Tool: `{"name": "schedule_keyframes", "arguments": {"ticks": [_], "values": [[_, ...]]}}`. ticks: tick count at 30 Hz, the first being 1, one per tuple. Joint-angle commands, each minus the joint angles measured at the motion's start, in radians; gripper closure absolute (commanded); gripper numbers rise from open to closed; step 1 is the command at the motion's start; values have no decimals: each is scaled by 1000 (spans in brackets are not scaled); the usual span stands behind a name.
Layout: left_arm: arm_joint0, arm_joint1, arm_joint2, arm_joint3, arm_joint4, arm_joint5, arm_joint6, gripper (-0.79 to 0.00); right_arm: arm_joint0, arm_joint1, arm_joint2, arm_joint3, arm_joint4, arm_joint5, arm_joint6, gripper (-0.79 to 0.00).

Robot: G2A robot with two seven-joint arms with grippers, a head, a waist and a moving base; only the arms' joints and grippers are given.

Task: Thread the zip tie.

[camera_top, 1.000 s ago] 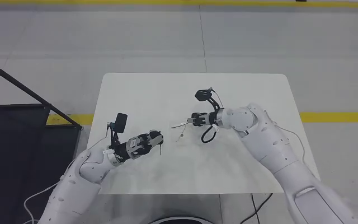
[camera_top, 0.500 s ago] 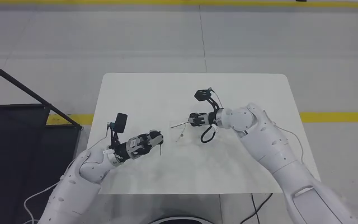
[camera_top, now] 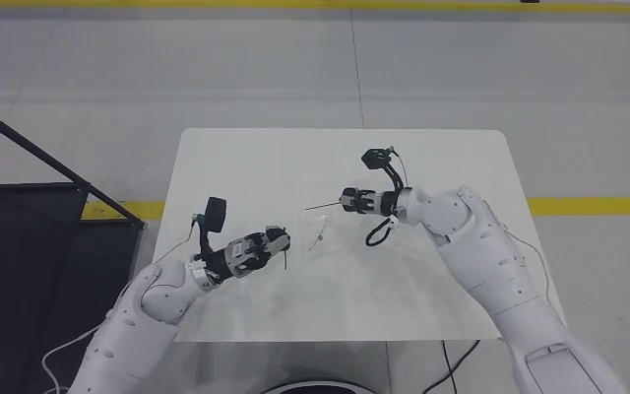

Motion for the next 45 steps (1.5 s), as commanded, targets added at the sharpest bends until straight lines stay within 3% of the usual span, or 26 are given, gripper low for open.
{"name": "schedule_keyframes", "arguments": {"ticks": [1,13,26,29,35,45], "values": [[6,-5,5,-8,44,25,38,0,-50,20,52,-68,-5,-1,9,0],[-20,-27,52,14,172,100,144,0,-397,115,365,-507,35,32,91,0],[-20,-27,52,14,172,100,144,0,-397,115,365,-507,35,32,91,0],[-11,-31,61,5,180,142,165,0,-397,115,365,-507,35,32,91,0],[-1,-52,105,5,455,227,396,0,-407,111,348,-514,6,161,23,0],[-24,-87,193,105,693,288,762,0,-484,120,390,-594,89,195,33,0]]}}
